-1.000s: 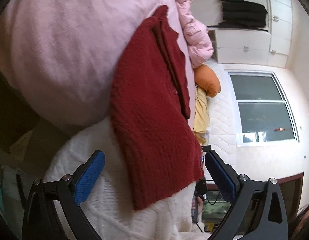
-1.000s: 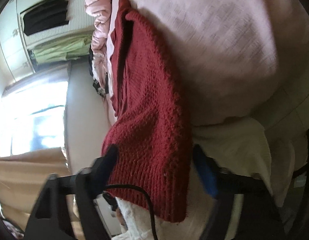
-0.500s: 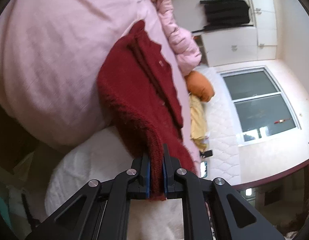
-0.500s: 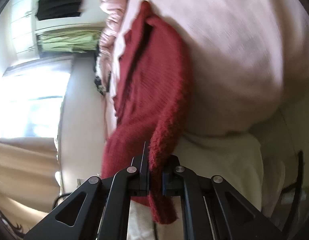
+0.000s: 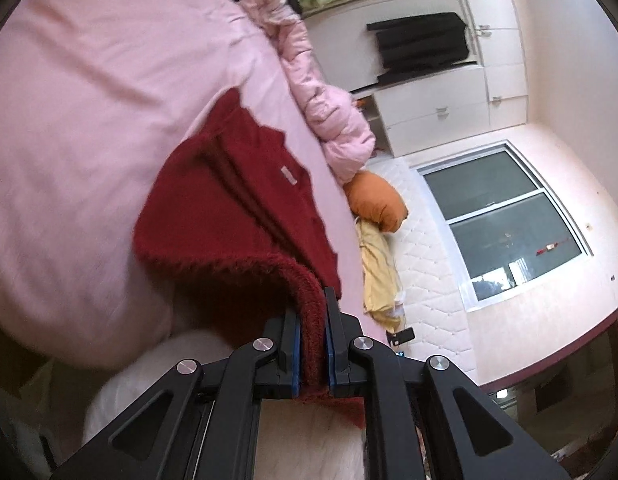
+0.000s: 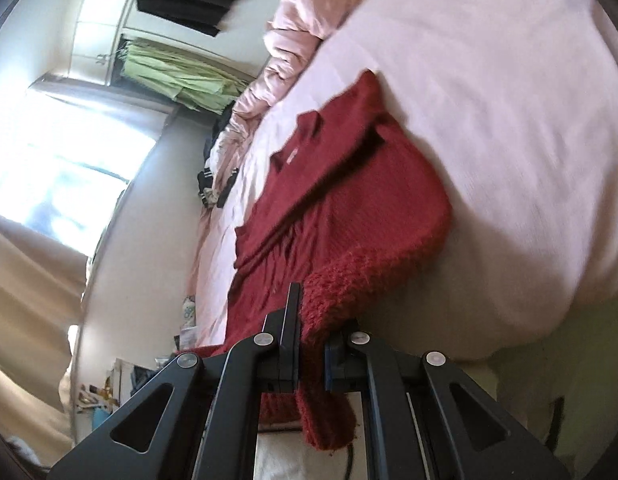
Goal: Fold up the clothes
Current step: 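Lift the hem with both grippers and carry it toward the collar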
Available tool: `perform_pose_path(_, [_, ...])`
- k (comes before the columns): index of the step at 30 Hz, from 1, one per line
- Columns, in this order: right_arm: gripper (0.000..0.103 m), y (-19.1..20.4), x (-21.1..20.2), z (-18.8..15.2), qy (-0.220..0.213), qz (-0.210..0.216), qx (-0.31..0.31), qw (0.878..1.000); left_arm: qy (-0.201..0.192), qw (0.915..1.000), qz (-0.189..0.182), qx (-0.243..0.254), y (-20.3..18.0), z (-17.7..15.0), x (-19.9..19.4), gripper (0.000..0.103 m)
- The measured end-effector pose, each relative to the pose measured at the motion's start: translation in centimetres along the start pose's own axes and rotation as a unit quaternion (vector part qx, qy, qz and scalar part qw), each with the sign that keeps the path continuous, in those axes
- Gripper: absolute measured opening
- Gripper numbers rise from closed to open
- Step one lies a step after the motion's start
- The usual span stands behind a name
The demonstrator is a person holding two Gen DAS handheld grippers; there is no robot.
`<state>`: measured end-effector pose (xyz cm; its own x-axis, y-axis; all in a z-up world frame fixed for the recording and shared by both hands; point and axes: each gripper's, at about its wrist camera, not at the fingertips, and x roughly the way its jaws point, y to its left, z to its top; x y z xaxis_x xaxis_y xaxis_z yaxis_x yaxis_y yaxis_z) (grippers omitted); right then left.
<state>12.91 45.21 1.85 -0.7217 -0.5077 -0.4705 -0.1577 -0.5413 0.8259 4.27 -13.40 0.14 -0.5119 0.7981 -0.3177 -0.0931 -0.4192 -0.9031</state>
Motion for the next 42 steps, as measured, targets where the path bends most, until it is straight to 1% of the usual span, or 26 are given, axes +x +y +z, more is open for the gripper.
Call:
perform_pose_path(5, [0.008,2.4,0.3,2.5,-0.025,0.01,-0.045,0.999,-0.009,0.9997,0.001,0.022,-1.8,3.7,2.0,0.01])
perform_pose_path(8, [0.008,3.8,1.0,4.5,-0.038,0.0,-0.068,0.997,-0.022,0.9992,0.0,0.033,-2.7,6.7,3.4,0.01])
perform_pose_path(11, [0.008,5.3,2.3,7.2,-0.055,-0.022,-0.097,0.994,-0.026,0.9986,0.023,0.041,-3.3,10.4,5.7,0.01])
perform_pose_path(13, [0.008,6.1,3.3,9.0,-0.063,-0.029,-0.103,0.992,-0.027,0.998,0.034,0.046,-3.5,12.7,7.2,0.01])
perform_pose_path(15, [0.008,7.0,5.0,11.6,-0.072,-0.044,-0.11,0.99,-0.03,0.9972,0.044,0.052,-3.5,15.0,8.7,0.01])
perform_pose_path(18, [0.008,8.2,8.0,15.1,-0.073,-0.073,-0.125,0.987,-0.032,0.9958,0.067,0.054,-3.3,18.6,11.5,0.01])
perform_pose_path(19, [0.008,8.3,8.7,15.9,-0.073,-0.077,-0.129,0.986,-0.032,0.9951,0.075,0.056,-3.3,19.9,12.6,0.01])
perform_pose_path(22, [0.008,8.7,12.6,19.9,-0.071,-0.097,-0.141,0.983,-0.033,0.9932,0.094,0.06,-2.9,22.7,15.6,0.01])
perform_pose_path(25, [0.008,8.4,15.9,22.8,-0.067,-0.11,-0.138,0.982,-0.043,0.9912,0.111,0.059,-1.7,25.6,18.3,0.01])
perform_pose_path(26, [0.008,8.1,17.2,23.9,-0.065,-0.116,-0.135,0.982,-0.044,0.9906,0.117,0.055,-1.0,26.5,19.2,0.01])
perform_pose_path(29, [0.008,6.6,20.7,26.0,-0.056,-0.135,-0.123,0.982,-0.036,0.9865,0.154,0.042,1.8,28.2,22.4,0.01])
perform_pose_path(32, [0.008,3.9,24.2,27.0,-0.032,-0.152,-0.092,0.984,-0.016,0.9801,0.197,0.015,6.0,28.5,25.3,0.01])
perform_pose_path(34, [0.01,1.7,26.2,27.2,-0.016,-0.162,-0.061,0.985,-0.009,0.9765,0.215,0.004,7.9,28.4,26.2,0.01])
perform_pose_path(35, [0.011,0.2,27.1,27.1,-0.005,-0.164,-0.038,0.986,-0.008,0.9761,0.217,-0.003,8.8,28.3,26.4,0.01])
perform_pose_path(37, [0.011,-2.2,28.2,26.8,0.01,-0.164,-0.003,0.986,-0.009,0.9786,0.205,-0.017,10.1,28.2,26.4,0.012])
perform_pose_path(39, [0.013,-3.2,28.0,26.9,0.003,-0.139,0.022,0.99,-0.007,0.9816,0.188,-0.036,10.7,28.4,26.1,0.013])
perform_pose_path(40, [0.015,-3.9,27.5,27.3,-0.001,-0.113,0.05,0.992,-0.004,0.9823,0.181,-0.046,10.8,28.5,26.0,0.014])
perform_pose_path(41, [0.016,-4.4,27.2,27.5,-0.001,-0.096,0.072,0.993,0.001,0.9825,0.177,-0.059,10.7,28.8,25.8,0.018])
perform_pose_path(42, [0.017,-4.8,26.8,27.8,-0.001,-0.077,0.096,0.992,0.004,0.9823,0.175,-0.066,10.4,28.9,25.6,0.024])
